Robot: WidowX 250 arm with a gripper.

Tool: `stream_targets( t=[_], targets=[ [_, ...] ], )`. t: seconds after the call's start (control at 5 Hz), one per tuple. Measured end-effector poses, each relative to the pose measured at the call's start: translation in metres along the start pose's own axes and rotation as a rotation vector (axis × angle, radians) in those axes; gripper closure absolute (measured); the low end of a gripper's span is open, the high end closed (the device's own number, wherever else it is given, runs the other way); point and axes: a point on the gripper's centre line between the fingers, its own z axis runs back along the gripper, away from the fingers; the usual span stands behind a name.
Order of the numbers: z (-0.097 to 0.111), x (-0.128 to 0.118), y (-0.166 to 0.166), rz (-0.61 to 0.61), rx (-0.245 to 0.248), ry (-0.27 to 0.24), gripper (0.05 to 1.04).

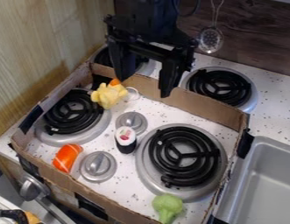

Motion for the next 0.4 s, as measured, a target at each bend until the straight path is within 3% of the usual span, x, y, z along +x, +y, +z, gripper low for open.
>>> stream_targets(
  t=[0.4],
  targets=[
    [-0.018,0.001,-0.003,0.000,-0.022,0.018,0.087]
  ],
)
